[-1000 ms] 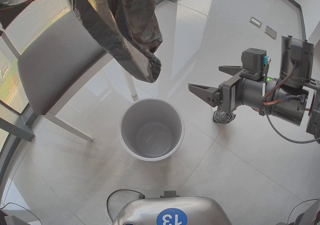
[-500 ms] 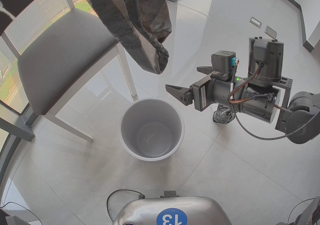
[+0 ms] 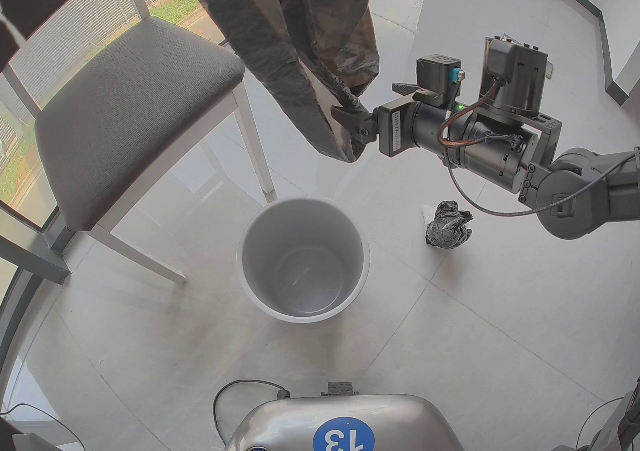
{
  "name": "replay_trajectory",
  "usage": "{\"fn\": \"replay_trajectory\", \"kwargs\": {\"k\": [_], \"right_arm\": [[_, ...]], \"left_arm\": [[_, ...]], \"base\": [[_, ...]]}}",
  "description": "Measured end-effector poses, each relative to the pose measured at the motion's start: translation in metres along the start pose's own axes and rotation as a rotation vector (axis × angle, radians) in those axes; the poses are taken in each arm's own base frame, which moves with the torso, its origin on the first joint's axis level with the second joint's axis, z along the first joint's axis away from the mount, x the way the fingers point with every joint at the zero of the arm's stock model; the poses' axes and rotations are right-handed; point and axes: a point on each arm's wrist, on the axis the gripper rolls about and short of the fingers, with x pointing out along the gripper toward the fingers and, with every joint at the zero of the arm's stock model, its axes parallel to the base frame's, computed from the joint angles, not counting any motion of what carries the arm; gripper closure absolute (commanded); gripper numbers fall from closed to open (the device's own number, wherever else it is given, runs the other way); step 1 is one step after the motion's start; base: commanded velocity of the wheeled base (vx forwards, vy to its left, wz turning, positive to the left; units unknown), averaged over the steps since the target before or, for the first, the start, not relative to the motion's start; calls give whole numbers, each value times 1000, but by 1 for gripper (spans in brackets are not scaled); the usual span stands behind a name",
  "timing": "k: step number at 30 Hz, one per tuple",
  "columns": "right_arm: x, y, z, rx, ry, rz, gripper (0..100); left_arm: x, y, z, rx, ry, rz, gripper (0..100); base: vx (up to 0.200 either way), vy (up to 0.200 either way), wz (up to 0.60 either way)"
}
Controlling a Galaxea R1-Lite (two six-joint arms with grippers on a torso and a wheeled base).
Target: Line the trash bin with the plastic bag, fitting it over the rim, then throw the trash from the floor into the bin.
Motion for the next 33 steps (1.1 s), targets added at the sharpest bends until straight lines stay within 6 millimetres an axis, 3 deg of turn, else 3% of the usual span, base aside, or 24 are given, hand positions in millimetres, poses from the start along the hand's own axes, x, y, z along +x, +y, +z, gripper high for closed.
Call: {"fn": "replay_trajectory", "kwargs": {"k": [11,26,27,33], "right_arm": [[9,4,-7,0,8,9,0],[14,22,7,5,-42,53,0],[14,23,6,6,-42,54,100],[14,23,3,7,-33,53,100]], "left_arm": [[-7,-11,3,-27,1,-28,100],[-8,-13,3,-33,2,-39,100],[-8,-13,3,-34,1,-39,100],[-8,-13,5,-37,-5,-40,100]], "base": [[0,0,0],[0,0,0],[0,0,0],[0,0,0]]}}
